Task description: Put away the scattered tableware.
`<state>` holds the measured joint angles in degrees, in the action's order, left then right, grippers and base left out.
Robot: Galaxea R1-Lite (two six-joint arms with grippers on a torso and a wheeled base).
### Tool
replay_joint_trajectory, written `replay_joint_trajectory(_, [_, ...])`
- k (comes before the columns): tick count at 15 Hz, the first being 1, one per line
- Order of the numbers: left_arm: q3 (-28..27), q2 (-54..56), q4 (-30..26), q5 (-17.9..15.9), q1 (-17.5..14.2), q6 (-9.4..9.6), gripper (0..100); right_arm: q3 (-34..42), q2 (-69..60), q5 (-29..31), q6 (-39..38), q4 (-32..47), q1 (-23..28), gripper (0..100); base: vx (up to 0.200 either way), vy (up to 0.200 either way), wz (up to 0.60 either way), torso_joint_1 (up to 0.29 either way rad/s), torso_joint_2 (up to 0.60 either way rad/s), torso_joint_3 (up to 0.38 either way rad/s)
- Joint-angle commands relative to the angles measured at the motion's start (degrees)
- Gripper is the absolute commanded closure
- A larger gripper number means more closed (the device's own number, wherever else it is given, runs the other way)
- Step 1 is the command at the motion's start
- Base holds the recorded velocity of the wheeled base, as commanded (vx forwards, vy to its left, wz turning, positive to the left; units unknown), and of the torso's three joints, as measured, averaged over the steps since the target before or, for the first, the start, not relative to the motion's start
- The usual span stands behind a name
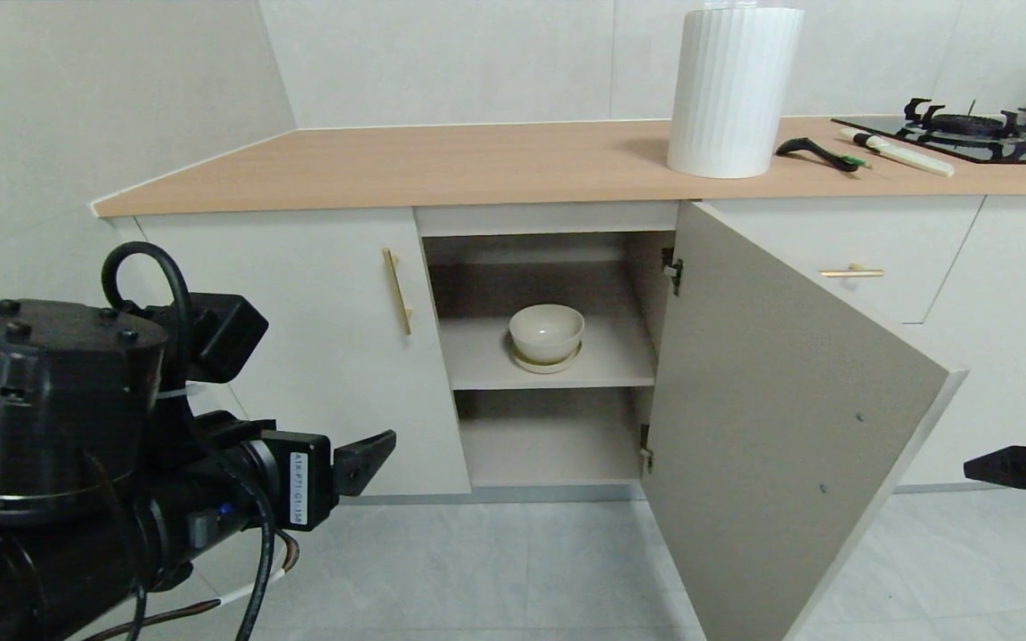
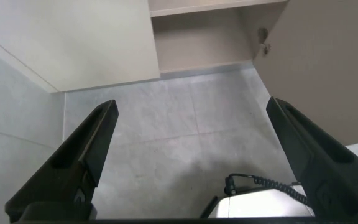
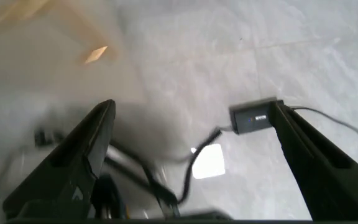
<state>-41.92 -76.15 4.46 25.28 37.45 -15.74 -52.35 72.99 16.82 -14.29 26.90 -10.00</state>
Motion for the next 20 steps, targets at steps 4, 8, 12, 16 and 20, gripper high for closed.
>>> replay_joint_trajectory(4, [0.0, 0.3, 0.1, -0.1, 0.0, -0.08, 0, 6.6, 10.7, -0.7, -2.5, -17.2, 2.3, 0, 0.0, 0.0, 0.0, 0.0, 0.0, 0.0])
replay_joint_trajectory(8, [-0.1, 2.2, -0.1, -3.4, -0.3, 0.01, 0, 6.3, 10.9, -4.7, -5.2, -17.7, -5.1, 0, 0.0, 0.0, 0.0, 0.0, 0.0, 0.0])
replay_joint_trajectory(12, [-0.4, 2.7, 0.0, -3.3, -1.1, 0.09, 0, 5.5, 13.9, -5.7, -7.6, -20.7, -17.0, 0, 0.0, 0.0, 0.0, 0.0, 0.0, 0.0])
replay_joint_trajectory(16, [-0.3, 2.4, 0.0, -3.3, -1.6, -0.08, 0, 5.1, 21.7, -10.9, -7.4, -29.5, -21.0, 0, 0.0, 0.0, 0.0, 0.0, 0.0, 0.0])
replay_joint_trajectory(20, [0.2, 2.3, 0.0, -3.2, -1.6, -0.08, 0, 3.0, 27.5, -17.2, -6.9, -38.9, -20.8, 0, 0.0, 0.0, 0.0, 0.0, 0.0, 0.0])
